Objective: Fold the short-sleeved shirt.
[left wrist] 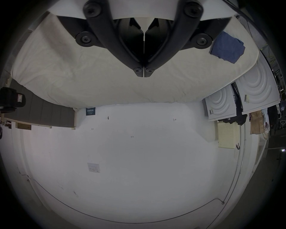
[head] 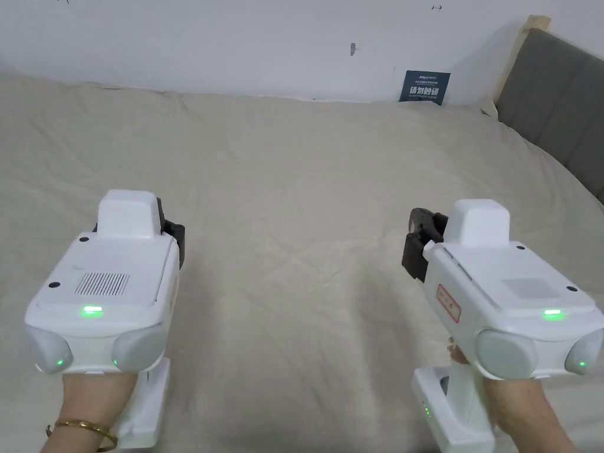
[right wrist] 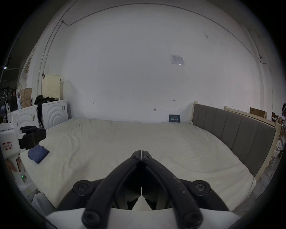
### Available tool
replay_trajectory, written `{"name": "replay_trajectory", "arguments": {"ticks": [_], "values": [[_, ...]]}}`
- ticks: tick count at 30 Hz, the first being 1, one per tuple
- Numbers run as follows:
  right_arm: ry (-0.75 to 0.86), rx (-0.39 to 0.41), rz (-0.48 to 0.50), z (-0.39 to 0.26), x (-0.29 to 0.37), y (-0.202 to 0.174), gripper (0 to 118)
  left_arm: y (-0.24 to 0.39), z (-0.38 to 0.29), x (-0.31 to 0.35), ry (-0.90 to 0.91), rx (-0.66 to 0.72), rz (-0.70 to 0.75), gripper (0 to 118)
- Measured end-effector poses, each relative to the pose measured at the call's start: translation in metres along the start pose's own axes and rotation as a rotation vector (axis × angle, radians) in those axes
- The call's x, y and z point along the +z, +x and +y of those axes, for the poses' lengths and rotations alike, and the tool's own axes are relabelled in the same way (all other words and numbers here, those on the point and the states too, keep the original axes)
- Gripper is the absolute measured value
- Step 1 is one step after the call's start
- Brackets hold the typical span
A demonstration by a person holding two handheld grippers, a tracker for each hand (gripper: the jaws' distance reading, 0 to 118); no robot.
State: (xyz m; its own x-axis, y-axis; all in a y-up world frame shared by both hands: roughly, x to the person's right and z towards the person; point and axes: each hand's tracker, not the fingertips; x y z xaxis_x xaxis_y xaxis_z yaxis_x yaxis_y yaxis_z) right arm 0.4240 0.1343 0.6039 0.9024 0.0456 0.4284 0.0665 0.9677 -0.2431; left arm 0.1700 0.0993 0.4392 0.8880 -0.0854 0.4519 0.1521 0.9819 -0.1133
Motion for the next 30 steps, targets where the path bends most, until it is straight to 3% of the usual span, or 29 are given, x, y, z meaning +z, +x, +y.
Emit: {"name": "replay_trajectory", "arguments": {"ticks": [5, 7, 8, 11, 13, 16, 30], "values": [[-0.010, -0.014, -0.003, -0.008, 0.005, -0.009, 2, 0.002, -0.005, 0.002, -0.028, -0.009, -0.014, 0], [-0.010, -0.021, -0.006, -0.011, 0.002, -0.007, 5, 0.001, -0.005, 0.003, -0.027, -0.003, -0.021, 12], [-0.011, -0.028, -0.009, -0.011, 0.001, -0.006, 17, 0.001, -0.005, 0.003, -0.026, 0.004, -0.019, 31], [-0.025, -0.042, -0.002, -0.012, 0.000, -0.002, 74, 0.000, -0.002, 0.004, -0.032, 0.031, -0.021, 79], [-0.021, -0.044, -0.006, -0.013, 0.000, 0.001, 87, 0.001, -0.002, 0.006, -0.026, 0.037, -0.020, 96], [-0.018, -0.045, -0.021, -0.015, -0.001, 0.002, 118, 0.001, -0.002, 0.007, -0.020, 0.029, -0.013, 118], [-0.025, -0.063, -0.026, -0.013, 0.000, 0.003, 118, -0.001, -0.002, 0.006, -0.018, 0.025, 0.010, 118]]}}
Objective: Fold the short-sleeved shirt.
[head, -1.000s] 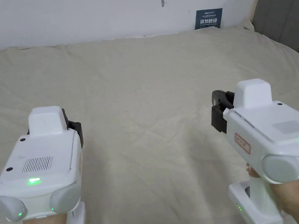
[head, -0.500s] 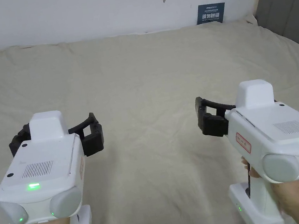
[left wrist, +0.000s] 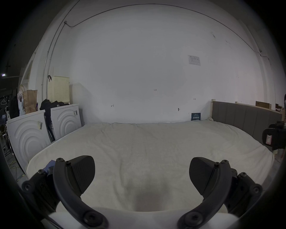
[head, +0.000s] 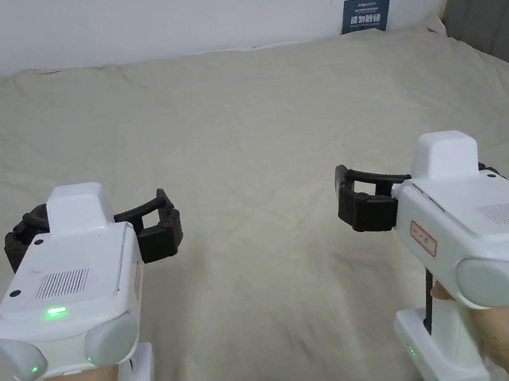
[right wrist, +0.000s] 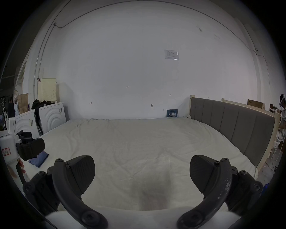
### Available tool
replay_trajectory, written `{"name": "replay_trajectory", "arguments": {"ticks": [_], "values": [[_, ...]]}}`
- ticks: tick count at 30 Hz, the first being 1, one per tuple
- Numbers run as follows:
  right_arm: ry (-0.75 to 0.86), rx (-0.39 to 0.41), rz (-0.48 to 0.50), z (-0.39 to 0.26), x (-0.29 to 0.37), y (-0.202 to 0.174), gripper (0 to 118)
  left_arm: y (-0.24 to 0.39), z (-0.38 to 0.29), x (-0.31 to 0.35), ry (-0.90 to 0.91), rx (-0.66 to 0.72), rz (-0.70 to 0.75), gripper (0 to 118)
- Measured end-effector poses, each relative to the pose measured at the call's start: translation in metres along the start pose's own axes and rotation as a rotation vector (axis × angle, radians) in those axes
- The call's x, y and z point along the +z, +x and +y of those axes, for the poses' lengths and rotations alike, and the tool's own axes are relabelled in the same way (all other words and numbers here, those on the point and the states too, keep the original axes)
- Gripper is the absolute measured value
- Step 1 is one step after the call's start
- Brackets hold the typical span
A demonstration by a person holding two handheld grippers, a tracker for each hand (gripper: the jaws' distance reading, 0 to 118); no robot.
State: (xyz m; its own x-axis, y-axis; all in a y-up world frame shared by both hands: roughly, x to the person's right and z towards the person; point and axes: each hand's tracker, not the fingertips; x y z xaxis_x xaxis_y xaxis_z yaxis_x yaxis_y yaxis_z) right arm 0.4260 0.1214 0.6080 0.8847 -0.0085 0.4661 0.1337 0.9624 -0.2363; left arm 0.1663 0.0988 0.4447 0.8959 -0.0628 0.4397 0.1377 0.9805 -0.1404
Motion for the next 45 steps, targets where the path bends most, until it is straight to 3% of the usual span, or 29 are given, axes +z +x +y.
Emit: {"name": "replay_trajectory", "arguments": {"ticks": [45], "values": [[0.012, 0.010, 0.010, -0.0037, 0.0028, 0.0019, 118, 0.0085, -0.0036, -0.0002, -0.002, -0.016, -0.006, 118]]}}
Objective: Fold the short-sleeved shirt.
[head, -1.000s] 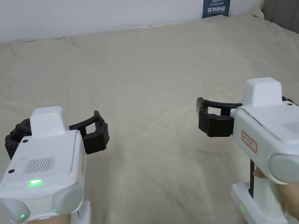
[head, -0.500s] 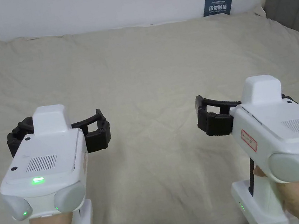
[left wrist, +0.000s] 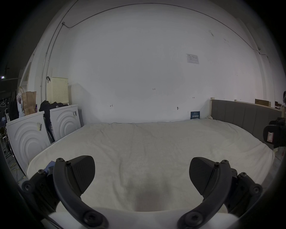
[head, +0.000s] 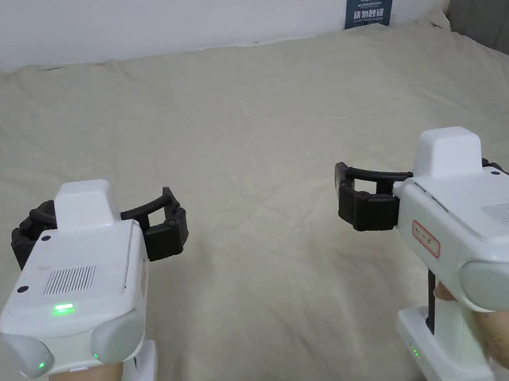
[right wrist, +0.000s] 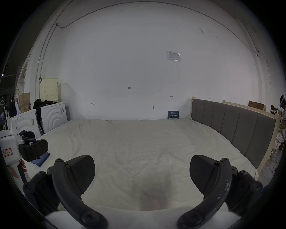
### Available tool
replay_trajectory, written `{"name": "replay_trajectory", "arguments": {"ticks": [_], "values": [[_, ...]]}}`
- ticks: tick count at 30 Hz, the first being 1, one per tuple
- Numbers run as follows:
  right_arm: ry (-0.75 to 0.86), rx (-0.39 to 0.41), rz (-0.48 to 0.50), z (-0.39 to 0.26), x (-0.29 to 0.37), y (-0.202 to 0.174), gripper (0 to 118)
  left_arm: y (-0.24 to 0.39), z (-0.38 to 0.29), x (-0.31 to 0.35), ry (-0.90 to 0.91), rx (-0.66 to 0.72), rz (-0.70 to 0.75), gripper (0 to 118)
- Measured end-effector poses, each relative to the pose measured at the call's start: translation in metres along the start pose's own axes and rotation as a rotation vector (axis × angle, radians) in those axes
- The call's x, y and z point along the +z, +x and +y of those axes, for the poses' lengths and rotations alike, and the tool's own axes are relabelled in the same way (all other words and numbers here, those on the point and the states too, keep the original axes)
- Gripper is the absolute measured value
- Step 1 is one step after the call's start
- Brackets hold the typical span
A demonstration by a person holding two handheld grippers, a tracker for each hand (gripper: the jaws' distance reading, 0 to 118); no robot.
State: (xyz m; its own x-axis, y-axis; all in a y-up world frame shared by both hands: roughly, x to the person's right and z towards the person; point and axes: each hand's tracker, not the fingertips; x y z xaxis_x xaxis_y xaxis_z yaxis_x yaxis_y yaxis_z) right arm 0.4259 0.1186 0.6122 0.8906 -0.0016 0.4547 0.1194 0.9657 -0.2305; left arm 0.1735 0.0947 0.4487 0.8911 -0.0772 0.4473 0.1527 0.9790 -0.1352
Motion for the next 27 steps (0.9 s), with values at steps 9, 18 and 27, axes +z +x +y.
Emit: {"name": "replay_trajectory", "arguments": {"ticks": [9, 18, 27], "values": [[0.001, 0.001, 0.003, 0.0007, -0.0002, -0.0030, 118, -0.0003, -0.0009, 0.0000, -0.009, -0.002, -0.001, 118], [0.002, 0.001, 0.006, 0.0002, -0.0004, -0.0057, 118, -0.0024, -0.0023, -0.0005, -0.011, 0.002, 0.004, 118], [0.001, 0.003, 0.004, -0.0009, -0.0009, -0.0072, 118, -0.0023, -0.0022, -0.0003, -0.008, 0.002, 0.005, 118]]}}
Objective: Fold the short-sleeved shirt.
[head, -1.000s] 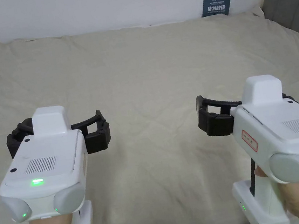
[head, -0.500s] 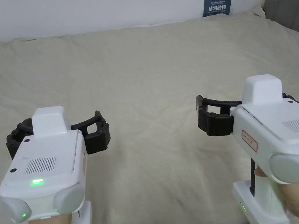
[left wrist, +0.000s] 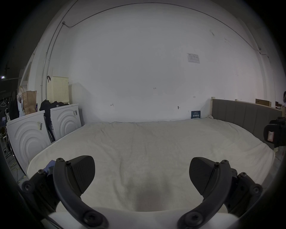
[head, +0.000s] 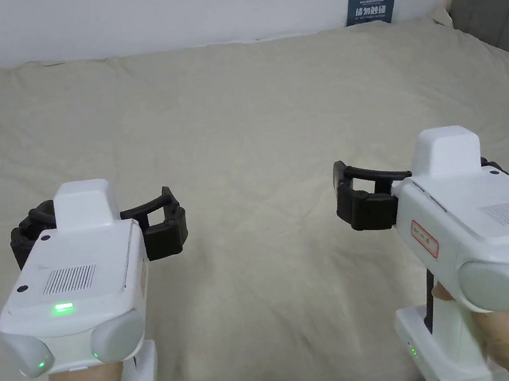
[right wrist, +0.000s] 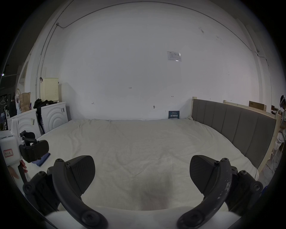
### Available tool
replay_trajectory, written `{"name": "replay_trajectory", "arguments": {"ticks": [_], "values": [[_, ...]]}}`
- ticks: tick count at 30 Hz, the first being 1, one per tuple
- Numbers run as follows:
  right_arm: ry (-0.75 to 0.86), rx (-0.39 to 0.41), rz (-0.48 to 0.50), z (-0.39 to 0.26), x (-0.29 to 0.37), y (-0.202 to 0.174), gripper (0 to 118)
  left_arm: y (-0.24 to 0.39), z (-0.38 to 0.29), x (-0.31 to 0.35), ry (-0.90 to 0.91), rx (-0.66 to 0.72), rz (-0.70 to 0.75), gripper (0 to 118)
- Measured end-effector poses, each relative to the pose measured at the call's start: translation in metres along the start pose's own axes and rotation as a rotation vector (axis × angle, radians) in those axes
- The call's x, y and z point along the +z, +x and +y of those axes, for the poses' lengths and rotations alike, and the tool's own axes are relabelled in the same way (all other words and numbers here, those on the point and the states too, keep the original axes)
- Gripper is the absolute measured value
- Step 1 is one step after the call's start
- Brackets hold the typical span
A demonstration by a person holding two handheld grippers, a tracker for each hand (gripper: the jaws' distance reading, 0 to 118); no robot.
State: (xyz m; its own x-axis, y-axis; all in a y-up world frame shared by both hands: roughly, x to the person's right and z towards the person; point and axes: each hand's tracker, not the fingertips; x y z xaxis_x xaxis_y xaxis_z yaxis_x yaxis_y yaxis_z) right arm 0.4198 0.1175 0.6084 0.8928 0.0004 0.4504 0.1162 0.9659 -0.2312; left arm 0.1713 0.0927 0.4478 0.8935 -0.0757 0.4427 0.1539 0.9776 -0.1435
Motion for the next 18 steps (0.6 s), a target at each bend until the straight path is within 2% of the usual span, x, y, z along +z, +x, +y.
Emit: {"name": "replay_trajectory", "arguments": {"ticks": [11, 12, 16, 18], "values": [[0.014, 0.007, -0.022, 0.006, 0.001, -0.005, 118, -0.001, 0.004, 0.000, -0.015, 0.021, 0.002, 118], [-0.017, -0.002, -0.022, 0.010, 0.001, -0.006, 118, -0.001, 0.005, 0.000, -0.030, 0.026, 0.007, 118], [-0.413, -0.029, 0.003, 0.031, -0.011, -0.011, 118, 0.002, 0.005, 0.000, -0.144, 0.055, 0.027, 118], [-0.473, -0.075, 0.025, 0.036, -0.011, -0.016, 118, 0.006, -0.002, 0.005, -0.180, 0.071, 0.011, 118]]}}
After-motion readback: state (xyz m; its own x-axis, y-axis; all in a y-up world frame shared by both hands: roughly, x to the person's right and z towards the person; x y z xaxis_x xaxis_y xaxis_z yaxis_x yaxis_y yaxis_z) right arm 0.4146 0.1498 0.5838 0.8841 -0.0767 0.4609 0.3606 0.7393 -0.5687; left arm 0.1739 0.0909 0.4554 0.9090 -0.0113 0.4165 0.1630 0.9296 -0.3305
